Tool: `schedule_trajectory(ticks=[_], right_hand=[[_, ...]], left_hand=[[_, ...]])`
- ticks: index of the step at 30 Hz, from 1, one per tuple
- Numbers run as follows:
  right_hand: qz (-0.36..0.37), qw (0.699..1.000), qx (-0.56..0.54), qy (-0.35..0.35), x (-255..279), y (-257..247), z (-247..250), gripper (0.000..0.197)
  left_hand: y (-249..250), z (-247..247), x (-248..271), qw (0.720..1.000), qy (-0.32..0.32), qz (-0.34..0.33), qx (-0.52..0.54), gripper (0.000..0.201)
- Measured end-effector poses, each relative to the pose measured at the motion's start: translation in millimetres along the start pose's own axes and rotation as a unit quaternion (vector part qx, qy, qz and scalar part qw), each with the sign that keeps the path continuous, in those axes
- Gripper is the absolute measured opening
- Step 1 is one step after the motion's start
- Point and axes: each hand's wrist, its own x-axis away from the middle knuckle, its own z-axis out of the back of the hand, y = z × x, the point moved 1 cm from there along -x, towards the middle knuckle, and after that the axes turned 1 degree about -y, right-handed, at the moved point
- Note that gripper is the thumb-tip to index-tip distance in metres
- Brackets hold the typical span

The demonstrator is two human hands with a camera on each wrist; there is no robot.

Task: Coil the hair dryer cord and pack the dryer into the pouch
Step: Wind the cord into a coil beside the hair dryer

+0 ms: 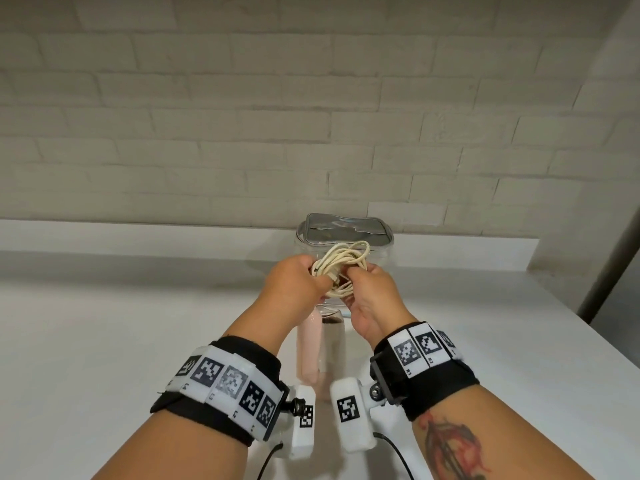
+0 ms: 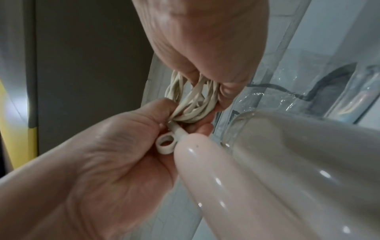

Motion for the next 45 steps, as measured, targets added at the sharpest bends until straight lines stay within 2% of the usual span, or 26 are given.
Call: schedule_trajectory(ticks=[6, 12, 14, 16, 18, 21, 25, 28, 31, 35, 38, 41, 43, 45], right_hand=[[-0.069, 0.995, -0.017, -0.074, -2.9, 1.1, 5.0, 0.017], [-0.066, 0.992, -0.084, -0.061, -6.9, 3.5, 7.6, 0.021], [-0.058, 0.99, -0.098, -0.083, -6.1, 3.5, 8.3, 0.017], [-0.046, 0.988, -0.08, -0.126, -4.0, 2.7, 10.2, 0.017], [-0.03, 0.989, -0.036, -0.143, -3.4, 2.9, 11.1, 0.026], [0.0, 0.994, 0.015, -0.107, -4.3, 5.3, 6.7, 0.024], [0.021, 0.998, -0.001, -0.059, -6.3, 7.6, 0.9, 0.017], [0.022, 0.995, 0.051, -0.078, -8.4, 7.3, 5.2, 0.018], [0.035, 0.989, 0.104, -0.102, -8.4, 2.9, 7.9, 0.011], [0.052, 0.984, 0.144, -0.096, -12.0, -2.1, 10.4, 0.015], [0.031, 0.984, 0.157, -0.083, -14.3, -0.2, 12.6, 0.015], [-0.009, 0.988, 0.136, -0.073, -13.9, 3.2, 13.7, 0.015], [-0.031, 0.99, 0.101, -0.095, -12.8, 5.8, 16.1, 0.023], [-0.048, 0.985, 0.078, -0.146, -9.5, 9.2, 20.5, 0.023]], left_hand=[[-5.4, 5.1, -2.7, 0.997, 0.007, 0.045, 0.059, 0.011], [-4.7, 1.9, -10.0, 0.997, -0.007, 0.045, 0.066, 0.009], [-4.3, 0.8, -11.9, 0.996, -0.005, 0.046, 0.079, 0.008], [-5.6, 0.1, -11.7, 0.994, 0.003, 0.044, 0.099, 0.01], [-7.6, -0.8, -9.5, 0.993, 0.017, 0.04, 0.106, 0.012], [-6.2, -2.3, -10.8, 0.997, 0.037, 0.033, 0.063, 0.009], [-2.6, -3.7, -14.5, 0.998, 0.035, 0.043, 0.036, 0.009], [-3.5, -2.8, -14.7, 0.998, 0.02, 0.034, 0.048, 0.009], [-5.6, -1.9, -13.6, 0.996, 0.011, 0.025, 0.087, 0.014], [-5.8, -1.7, -12.9, 0.993, -0.004, 0.017, 0.118, 0.021], [-4.1, -1.1, -13.0, 0.983, -0.016, 0.031, 0.182, 0.025], [0.0, -2.9, -9.6, 0.965, -0.047, 0.047, 0.254, 0.018], [2.0, -3.5, -9.2, 0.962, -0.06, 0.051, 0.263, 0.012], [0.0, -2.0, -12.9, 0.971, -0.043, 0.041, 0.233, 0.018]])
